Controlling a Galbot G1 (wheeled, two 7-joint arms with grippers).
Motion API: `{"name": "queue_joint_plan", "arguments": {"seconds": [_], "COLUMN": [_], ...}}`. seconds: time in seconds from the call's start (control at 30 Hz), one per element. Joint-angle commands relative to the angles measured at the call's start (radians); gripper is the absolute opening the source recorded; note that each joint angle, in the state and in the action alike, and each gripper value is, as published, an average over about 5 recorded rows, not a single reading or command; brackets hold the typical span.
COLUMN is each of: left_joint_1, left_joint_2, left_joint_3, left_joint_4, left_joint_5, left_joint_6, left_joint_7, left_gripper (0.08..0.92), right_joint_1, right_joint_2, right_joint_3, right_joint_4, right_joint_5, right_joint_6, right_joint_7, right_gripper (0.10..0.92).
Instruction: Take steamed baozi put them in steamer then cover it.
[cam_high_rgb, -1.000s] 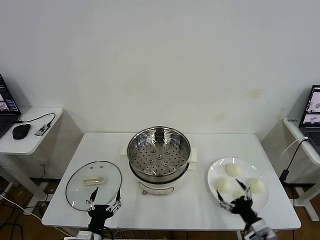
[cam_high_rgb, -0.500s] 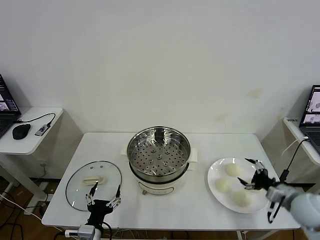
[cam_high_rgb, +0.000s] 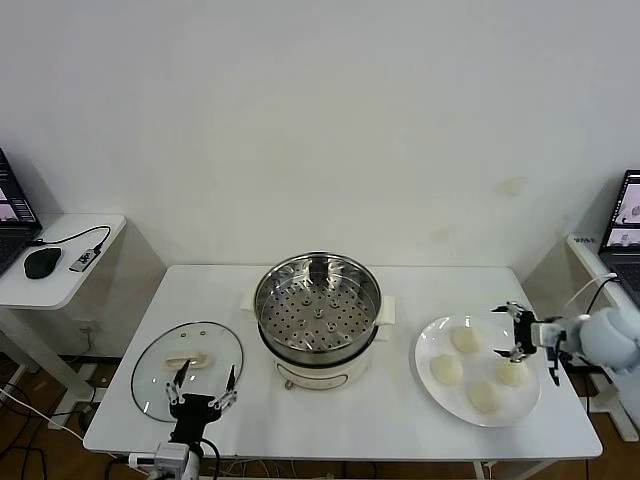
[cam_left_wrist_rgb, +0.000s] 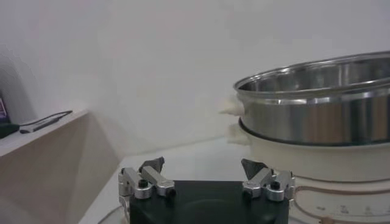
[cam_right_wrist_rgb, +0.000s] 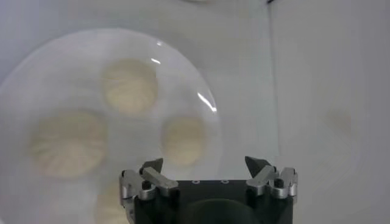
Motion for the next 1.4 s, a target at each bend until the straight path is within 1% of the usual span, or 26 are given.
{"name": "queue_joint_plan", "arguments": {"seconds": [0.03,0.23,0.4,1.03,1.23,1.4], "left_joint_1": [-0.002,-0.004,-0.005,-0.007,-0.01,-0.011], "left_joint_2": [0.003,0.005,0.003,0.002,0.001,0.003], "left_joint_3": [-0.007,-0.017,-0.017,-0.024,-0.022,-0.023], "left_joint_4": [-0.002,0.0,0.002,0.011,0.012,0.012], "left_joint_5": [0.011,0.01,0.013,0.016,0.017,0.017], "left_joint_6": [0.009,0.009,0.009,0.007,0.007,0.007], "left_joint_7": [-0.002,-0.002,-0.001,-0.001,-0.002,-0.004], "left_gripper": [0.823,0.823,0.823,0.823,0.823,0.823], "right_joint_1": [0.401,0.455,0.455,0.44,0.44,0.442], "right_joint_2": [0.091,0.166,0.206,0.246,0.245,0.242], "right_joint_3": [-0.425,-0.512,-0.538,-0.547,-0.556,-0.561], "right_joint_4": [-0.241,-0.315,-0.345,-0.392,-0.394,-0.392], "right_joint_5": [0.016,0.008,-0.004,-0.025,-0.022,-0.016], "right_joint_6": [-0.001,-0.03,-0.059,-0.096,-0.097,-0.097], "right_joint_7": [-0.11,-0.098,-0.1,-0.1,-0.104,-0.107], "right_gripper": [0.823,0.823,0.823,0.818,0.778,0.72]}}
